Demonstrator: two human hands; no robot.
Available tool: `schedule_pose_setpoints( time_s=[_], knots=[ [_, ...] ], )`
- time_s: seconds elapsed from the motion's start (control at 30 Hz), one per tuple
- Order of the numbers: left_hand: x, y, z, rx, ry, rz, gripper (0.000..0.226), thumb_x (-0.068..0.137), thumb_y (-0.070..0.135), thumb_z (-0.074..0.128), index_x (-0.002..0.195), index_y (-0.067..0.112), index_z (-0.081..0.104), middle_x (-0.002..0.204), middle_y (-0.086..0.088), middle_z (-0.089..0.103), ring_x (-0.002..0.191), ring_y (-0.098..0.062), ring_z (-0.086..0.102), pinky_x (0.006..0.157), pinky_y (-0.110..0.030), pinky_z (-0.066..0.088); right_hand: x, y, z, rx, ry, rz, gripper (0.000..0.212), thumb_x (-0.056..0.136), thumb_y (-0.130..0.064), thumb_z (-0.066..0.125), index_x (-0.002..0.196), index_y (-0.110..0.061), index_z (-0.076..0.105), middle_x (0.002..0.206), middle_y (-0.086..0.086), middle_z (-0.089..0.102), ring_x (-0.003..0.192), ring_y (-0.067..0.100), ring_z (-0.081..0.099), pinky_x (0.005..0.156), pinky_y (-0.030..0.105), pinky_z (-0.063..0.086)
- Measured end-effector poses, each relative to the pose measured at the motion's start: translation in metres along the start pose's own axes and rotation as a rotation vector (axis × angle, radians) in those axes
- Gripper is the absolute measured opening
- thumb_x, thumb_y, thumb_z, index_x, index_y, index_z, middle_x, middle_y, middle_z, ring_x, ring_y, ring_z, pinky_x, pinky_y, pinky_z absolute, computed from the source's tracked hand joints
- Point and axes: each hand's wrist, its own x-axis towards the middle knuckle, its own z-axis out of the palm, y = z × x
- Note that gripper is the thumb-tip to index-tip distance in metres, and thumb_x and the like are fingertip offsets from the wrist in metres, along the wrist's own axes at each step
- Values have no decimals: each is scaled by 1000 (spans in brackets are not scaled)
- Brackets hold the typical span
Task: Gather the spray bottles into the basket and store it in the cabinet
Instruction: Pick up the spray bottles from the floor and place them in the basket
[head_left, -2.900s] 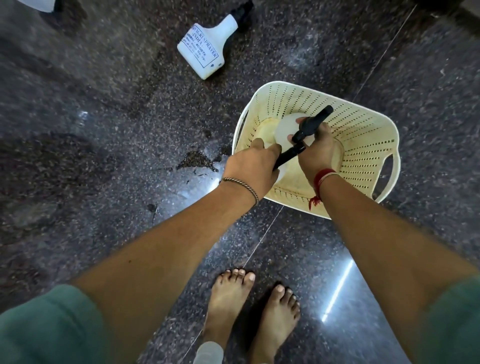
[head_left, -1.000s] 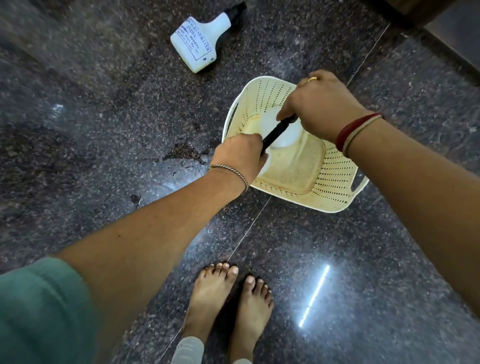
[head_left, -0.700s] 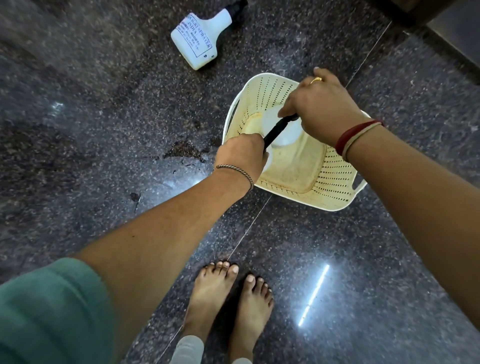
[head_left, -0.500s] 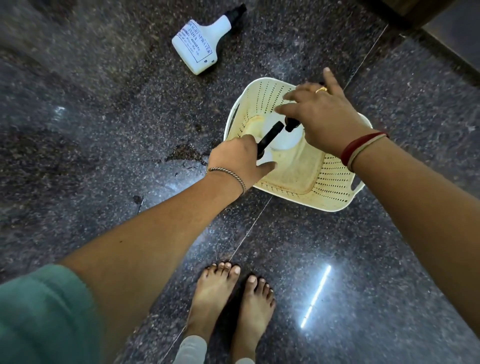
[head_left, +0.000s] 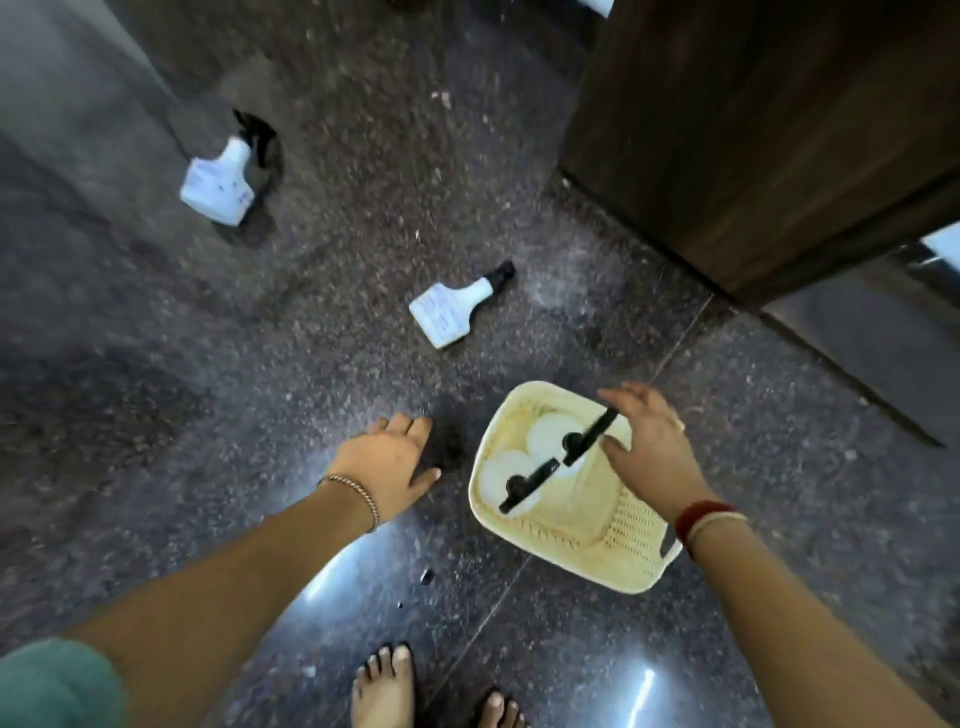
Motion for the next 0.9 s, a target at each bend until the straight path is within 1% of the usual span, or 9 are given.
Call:
schedule_pose_setpoints(
  time_s=[0.1,0.17,0.23,0.33,0.5,0.63,0.7,0.8,0.9],
  knots=[
    [28,-6,-37,1,87,-5,72,87,54,46,143,16,21,138,-7,38,129,-31,37,101,-45,36,20,-30,-5,43,12,-28,57,87,-14,58,141,-20,41,150,8,32,137,28,31,112,40,28],
    [54,-2,-54,-20,142,-43,80,85,57,47,145,17,14,150,-8,25,141,-31,17,111,-53,18,38,-44,-2,52,30,-23,61,88,-18,57,145,-21,35,154,6,26,139,29,27,113,42,27],
    [82,1,-62,-23,170,-78,86,84,60,47,147,17,6,156,-6,9,144,-32,0,111,-59,4,59,-53,5,65,35,-15,65,90,-25,56,148,-23,27,157,6,20,142,30,22,113,44,26],
    [111,-4,-61,40,171,-138,95,81,64,47,148,18,-3,158,-7,-5,142,-33,-13,109,-62,-5,86,-58,17,60,-20,-31,80,88,-40,58,152,-26,11,161,7,6,146,31,11,116,49,22],
    [119,-29,-64,83,118,-204,98,81,64,45,147,18,-11,156,-7,-17,141,-32,-21,107,-64,-8,96,-61,14,16,-29,-52,94,85,-58,52,150,-31,-11,160,6,-11,147,27,-6,118,50,4],
    [124,-53,-85,16,116,-268,95,84,62,43,147,16,-11,156,-8,-15,141,-31,-20,109,-60,-8,99,-81,5,24,-15,-69,97,85,-63,48,143,-34,-24,159,4,-18,147,27,-8,117,49,5],
    [135,-63,-91,12,130,-262,94,84,61,43,147,15,-10,157,-9,-13,142,-30,-19,110,-59,-8,114,-99,8,71,-9,-72,96,84,-64,48,144,-35,-23,159,5,-17,147,28,-5,117,49,8],
    [158,-79,-88,48,138,-209,94,85,60,41,147,15,-12,157,-9,-14,142,-30,-18,110,-59,-7,147,-128,31,201,64,-26,100,82,-59,56,149,-30,-12,160,10,-10,147,31,0,117,48,11],
    [184,-107,-73,68,156,-165,93,86,60,41,146,15,-13,156,-9,-15,142,-29,-18,110,-58,-8,190,-158,74,442,158,176,110,75,-56,67,151,-26,-7,160,12,-5,147,29,2,116,48,12]
  ],
)
